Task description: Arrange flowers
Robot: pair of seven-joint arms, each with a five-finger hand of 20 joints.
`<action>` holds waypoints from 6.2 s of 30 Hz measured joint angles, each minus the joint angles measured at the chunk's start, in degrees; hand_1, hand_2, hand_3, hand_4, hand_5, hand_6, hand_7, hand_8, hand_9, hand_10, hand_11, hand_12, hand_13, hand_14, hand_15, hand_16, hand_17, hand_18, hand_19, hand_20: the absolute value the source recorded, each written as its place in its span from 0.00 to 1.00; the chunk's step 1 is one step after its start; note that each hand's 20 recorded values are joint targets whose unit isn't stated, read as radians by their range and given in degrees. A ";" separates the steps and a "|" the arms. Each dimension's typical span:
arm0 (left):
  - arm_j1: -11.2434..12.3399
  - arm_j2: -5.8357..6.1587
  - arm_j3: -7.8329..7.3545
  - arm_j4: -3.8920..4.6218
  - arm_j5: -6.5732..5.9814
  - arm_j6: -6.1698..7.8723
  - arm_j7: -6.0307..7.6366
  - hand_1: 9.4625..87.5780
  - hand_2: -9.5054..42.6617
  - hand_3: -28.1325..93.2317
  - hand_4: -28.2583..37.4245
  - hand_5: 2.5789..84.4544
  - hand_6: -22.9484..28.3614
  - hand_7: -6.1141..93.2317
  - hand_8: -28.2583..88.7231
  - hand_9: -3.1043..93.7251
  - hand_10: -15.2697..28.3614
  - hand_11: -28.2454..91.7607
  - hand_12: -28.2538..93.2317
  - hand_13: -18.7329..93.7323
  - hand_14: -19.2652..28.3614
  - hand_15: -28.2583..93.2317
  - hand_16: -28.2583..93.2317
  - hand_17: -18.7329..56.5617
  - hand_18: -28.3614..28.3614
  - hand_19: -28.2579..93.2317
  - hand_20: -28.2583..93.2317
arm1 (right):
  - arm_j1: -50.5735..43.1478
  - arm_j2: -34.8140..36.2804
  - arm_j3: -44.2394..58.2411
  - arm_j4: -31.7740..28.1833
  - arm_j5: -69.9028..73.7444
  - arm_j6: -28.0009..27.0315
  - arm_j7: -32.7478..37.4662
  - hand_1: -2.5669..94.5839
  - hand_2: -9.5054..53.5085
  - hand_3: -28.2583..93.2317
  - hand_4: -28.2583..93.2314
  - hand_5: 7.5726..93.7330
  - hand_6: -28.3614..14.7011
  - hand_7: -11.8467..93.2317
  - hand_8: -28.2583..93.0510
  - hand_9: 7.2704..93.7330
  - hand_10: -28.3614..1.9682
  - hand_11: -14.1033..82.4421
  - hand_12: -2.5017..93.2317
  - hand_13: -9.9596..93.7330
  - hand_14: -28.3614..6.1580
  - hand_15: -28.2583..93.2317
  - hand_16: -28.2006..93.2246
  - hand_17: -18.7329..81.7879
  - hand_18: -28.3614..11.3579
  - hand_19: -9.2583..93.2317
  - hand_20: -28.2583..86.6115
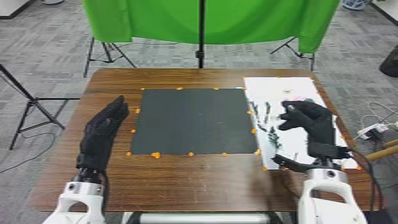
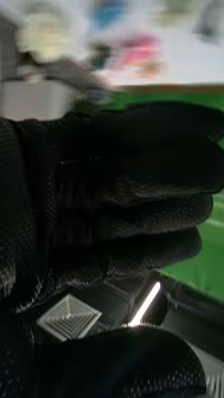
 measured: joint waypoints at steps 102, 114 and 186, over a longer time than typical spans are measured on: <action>2.68 6.97 -3.90 1.84 -4.05 7.17 -0.45 0.15 0.06 0.79 0.05 0.43 0.51 0.11 0.21 0.40 0.60 0.28 0.33 0.39 0.72 0.28 0.27 0.24 0.72 0.23 0.36 | 60.76 -9.72 -52.58 27.98 -16.00 -31.43 34.18 0.93 0.00 0.00 0.74 0.82 0.63 0.44 0.44 0.93 0.55 0.46 0.48 1.00 0.75 0.69 0.51 0.89 0.57 1.00 0.64; 1.57 7.23 -3.19 2.60 -3.98 5.42 -1.00 0.15 0.06 0.79 0.05 0.43 0.51 0.11 0.21 0.40 0.60 0.28 0.33 0.39 0.72 0.28 0.27 0.23 0.72 0.23 0.36 | 59.37 -10.59 -54.39 31.25 -13.97 -31.08 35.12 0.84 0.00 0.00 0.57 0.83 0.60 0.42 0.43 0.90 0.44 0.55 0.33 1.00 0.73 0.67 0.51 0.89 0.57 1.00 0.62; 2.18 5.77 -4.09 2.81 -2.82 3.38 -2.79 0.16 0.06 0.79 0.06 0.43 0.51 0.11 0.21 0.40 0.60 0.28 0.33 0.39 0.73 0.28 0.27 0.23 0.73 0.23 0.36 | 6.33 20.36 11.88 -2.44 -30.26 -49.08 41.68 0.39 0.00 0.69 0.04 0.57 0.51 0.20 0.21 0.61 0.33 0.27 0.28 0.88 0.61 0.72 0.48 0.75 0.37 1.00 0.67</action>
